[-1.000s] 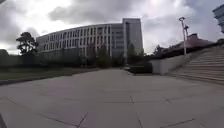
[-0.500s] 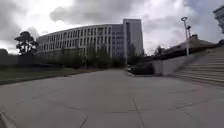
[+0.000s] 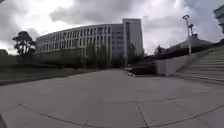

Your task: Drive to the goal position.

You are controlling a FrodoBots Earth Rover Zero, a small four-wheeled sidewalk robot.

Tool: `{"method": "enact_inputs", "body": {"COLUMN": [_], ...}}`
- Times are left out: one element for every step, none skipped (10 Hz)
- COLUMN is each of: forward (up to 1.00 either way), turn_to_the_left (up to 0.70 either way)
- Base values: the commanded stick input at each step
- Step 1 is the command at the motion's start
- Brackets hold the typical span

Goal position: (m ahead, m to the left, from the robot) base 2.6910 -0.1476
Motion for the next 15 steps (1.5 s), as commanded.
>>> {"method": "enact_inputs", "body": {"forward": [0.7, 0.7, 0.7, 0.7, 0.7, 0.7, 0.7, 0.7, 0.7, 0.7, 0.7, 0.7, 0.7, 0.7, 0.7], "turn_to_the_left": [0.0, 0.0, 0.0, 0.0, 0.0, 0.0, 0.0, -0.09, -0.22, -0.16, -0.1, -0.03, 0.0, 0.0, 0.0]}}
